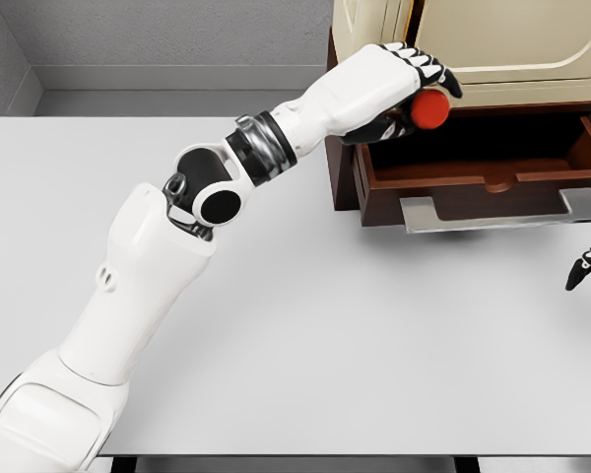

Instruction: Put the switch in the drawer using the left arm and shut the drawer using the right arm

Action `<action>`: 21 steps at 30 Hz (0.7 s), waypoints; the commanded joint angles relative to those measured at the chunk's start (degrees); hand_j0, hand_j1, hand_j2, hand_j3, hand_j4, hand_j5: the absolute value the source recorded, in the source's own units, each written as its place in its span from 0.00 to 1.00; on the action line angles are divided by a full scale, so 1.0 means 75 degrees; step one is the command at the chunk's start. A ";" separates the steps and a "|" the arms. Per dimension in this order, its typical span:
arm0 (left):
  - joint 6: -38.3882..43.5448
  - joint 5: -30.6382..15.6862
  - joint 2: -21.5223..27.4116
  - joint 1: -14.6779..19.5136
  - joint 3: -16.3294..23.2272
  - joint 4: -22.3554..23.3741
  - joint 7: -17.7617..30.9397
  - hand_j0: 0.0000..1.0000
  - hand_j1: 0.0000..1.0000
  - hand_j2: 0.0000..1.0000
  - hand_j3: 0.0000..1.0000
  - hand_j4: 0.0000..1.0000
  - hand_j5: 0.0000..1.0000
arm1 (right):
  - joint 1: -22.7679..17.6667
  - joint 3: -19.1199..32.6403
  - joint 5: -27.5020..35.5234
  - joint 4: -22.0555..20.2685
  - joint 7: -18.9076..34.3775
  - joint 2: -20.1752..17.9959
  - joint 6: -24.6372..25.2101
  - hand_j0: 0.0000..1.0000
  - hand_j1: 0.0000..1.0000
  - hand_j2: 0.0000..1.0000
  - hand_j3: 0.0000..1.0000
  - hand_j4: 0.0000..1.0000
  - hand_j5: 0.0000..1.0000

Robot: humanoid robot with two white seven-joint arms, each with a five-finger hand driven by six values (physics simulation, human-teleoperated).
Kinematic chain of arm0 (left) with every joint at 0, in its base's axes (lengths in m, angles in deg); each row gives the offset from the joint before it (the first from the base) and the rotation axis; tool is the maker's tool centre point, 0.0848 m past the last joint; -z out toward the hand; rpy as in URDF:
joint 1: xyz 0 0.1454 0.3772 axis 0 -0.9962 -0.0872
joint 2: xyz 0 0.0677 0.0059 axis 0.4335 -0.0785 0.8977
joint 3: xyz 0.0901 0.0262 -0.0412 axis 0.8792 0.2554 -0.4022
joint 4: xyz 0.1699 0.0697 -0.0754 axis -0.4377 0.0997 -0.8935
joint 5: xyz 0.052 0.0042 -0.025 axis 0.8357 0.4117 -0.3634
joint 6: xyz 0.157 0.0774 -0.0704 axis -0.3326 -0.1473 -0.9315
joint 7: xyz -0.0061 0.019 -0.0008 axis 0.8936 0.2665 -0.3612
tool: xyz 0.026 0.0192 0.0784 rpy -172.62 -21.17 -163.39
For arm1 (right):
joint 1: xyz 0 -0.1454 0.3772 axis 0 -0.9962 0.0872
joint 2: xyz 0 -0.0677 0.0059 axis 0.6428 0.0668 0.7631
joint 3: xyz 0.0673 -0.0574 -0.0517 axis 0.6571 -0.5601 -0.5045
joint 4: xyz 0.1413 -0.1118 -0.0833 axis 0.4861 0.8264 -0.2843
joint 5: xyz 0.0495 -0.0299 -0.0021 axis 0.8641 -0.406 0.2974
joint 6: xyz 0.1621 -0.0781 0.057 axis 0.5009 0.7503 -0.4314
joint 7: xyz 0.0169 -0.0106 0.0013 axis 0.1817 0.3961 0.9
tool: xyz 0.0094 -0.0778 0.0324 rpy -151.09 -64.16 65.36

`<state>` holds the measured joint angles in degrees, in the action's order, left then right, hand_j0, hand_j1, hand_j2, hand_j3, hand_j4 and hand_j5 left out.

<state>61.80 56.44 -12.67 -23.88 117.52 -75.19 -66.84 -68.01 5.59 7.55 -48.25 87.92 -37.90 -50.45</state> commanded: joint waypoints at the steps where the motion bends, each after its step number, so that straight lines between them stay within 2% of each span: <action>1: -0.0002 0.0001 0.0000 0.0000 -0.0005 -0.0007 -0.0007 0.77 0.77 0.77 0.77 0.77 0.77 | -0.0012 -0.0003 0.0042 -0.0002 -0.0002 -0.0010 0.0021 0.54 0.54 0.54 0.54 0.54 0.54; 10: -0.0060 -0.0011 0.0000 -0.0023 0.0065 -0.0112 -0.0007 0.78 0.78 0.78 0.78 0.78 0.78 | -0.0023 -0.0003 0.0042 -0.0002 -0.0002 -0.0010 0.0021 0.54 0.54 0.54 0.54 0.54 0.54; 13: -0.0563 -0.0057 0.0000 -0.0129 0.0065 -0.0709 -0.0018 0.82 0.82 0.82 0.82 0.82 0.82 | -0.0035 -0.0015 0.0042 -0.0002 -0.0002 -0.0010 0.0021 0.54 0.54 0.54 0.54 0.54 0.54; 16: -0.1852 -0.0093 0.0000 -0.0340 0.0053 -0.1366 -0.0030 0.89 0.89 0.89 0.89 0.89 0.89 | 0.0000 -0.0015 0.0054 -0.0002 -0.0002 -0.0010 0.0021 0.54 0.54 0.54 0.54 0.54 0.54; 18: -0.2102 -0.0209 0.0456 -0.0609 0.0018 -0.2022 -0.0077 0.95 0.95 0.95 0.95 0.95 0.95 | 0.0012 -0.0015 0.0054 -0.0002 -0.0002 -0.0010 0.0021 0.53 0.53 0.53 0.53 0.53 0.53; 19: -0.2102 -0.0444 0.0867 -0.0727 -0.0076 -0.2175 -0.0100 0.97 0.97 0.97 0.97 0.97 0.97 | 0.0023 -0.0015 0.0054 -0.0002 -0.0002 -0.0022 0.0021 0.53 0.53 0.53 0.53 0.53 0.53; 21: -0.2102 -0.1041 0.1605 -0.0738 -0.0626 -0.2163 -0.0182 0.97 0.97 0.97 0.97 0.97 0.97 | 0.0058 -0.0015 0.0054 -0.0002 -0.0002 -0.0022 0.0021 0.53 0.53 0.53 0.53 0.53 0.53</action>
<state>47.29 51.78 -4.95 -29.59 115.17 -89.50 -67.76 -67.14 5.50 7.61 -48.25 87.91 -37.97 -50.45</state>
